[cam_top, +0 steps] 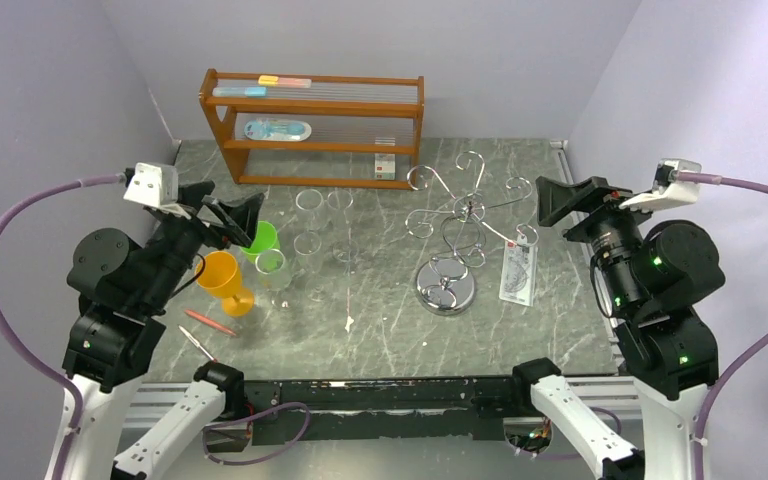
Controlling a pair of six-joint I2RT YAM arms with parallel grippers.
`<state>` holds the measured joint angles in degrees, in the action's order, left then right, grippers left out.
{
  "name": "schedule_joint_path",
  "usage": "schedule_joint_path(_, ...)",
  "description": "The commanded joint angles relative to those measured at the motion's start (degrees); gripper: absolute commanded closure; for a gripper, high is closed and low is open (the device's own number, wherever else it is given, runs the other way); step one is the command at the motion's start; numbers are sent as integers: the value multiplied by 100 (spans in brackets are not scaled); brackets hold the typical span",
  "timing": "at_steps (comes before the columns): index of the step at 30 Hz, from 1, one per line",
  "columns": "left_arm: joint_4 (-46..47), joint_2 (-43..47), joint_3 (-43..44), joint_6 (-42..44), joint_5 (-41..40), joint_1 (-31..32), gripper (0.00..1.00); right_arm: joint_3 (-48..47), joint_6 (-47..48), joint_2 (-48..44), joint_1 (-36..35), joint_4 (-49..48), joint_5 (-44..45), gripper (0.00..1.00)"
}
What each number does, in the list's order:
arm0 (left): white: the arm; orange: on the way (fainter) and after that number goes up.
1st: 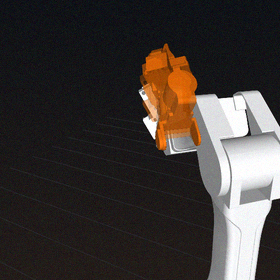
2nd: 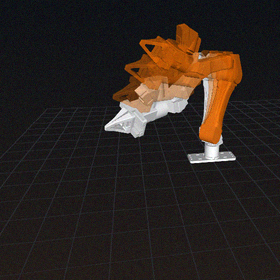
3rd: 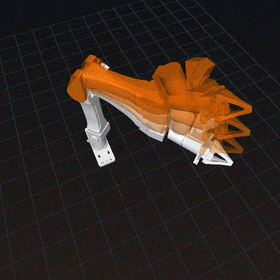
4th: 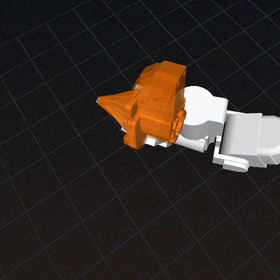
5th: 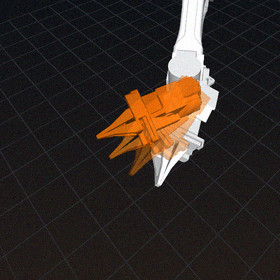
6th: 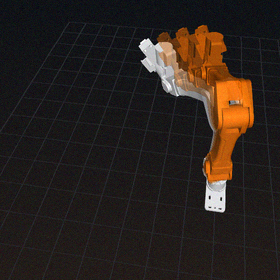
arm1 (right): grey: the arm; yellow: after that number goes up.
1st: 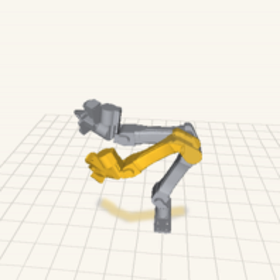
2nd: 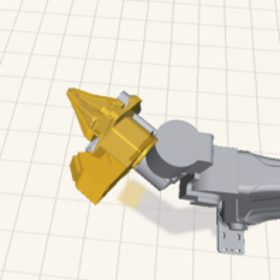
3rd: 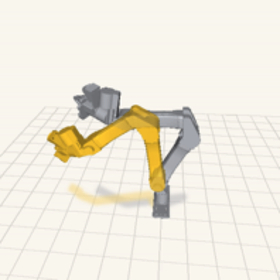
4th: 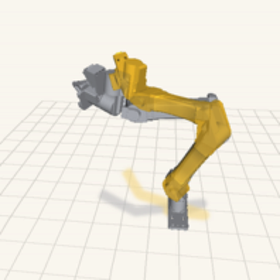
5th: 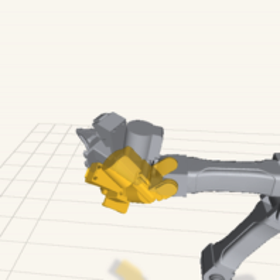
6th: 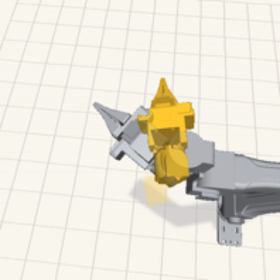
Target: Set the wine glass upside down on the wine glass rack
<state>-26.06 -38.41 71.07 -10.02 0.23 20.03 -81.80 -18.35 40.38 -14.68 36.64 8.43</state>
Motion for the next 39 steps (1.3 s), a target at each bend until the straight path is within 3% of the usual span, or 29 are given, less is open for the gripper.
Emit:
schedule_joint_path(1, 139, 189, -265, -388, 355, -52, 4, -142, -275, 40, 39, 763, 267, 12)
schedule_joint_path(12, 39, 251, -644, -644, 1374, -52, 3, -227, -966, 288, 44, 2104, 87, 7)
schedule_joint_path(18, -341, -107, -649, -851, 847, -54, 4, 249, -1098, 416, 44, 2063, -1158, 13)
schedule_joint_path(21, -513, -426, -659, -939, 797, -52, 13, 619, -1174, 196, 44, 1516, -1506, 13)
schedule_joint_path(26, -614, -1239, -560, -1151, 978, -53, 45, 806, -1441, -60, 39, 1001, -644, 14)
schedule_joint_path(28, -557, -1548, -533, -1177, 1183, -52, 50, 757, -1430, -52, 39, 795, -453, 15)
schedule_joint_path(36, 190, -2634, -215, -1229, 1792, -8, 48, 619, -1289, 376, 44, 472, -733, 14)
schedule_joint_path(39, 324, -2987, -33, -1239, 1641, 170, 41, 553, -1349, 614, 44, 743, -923, 13)
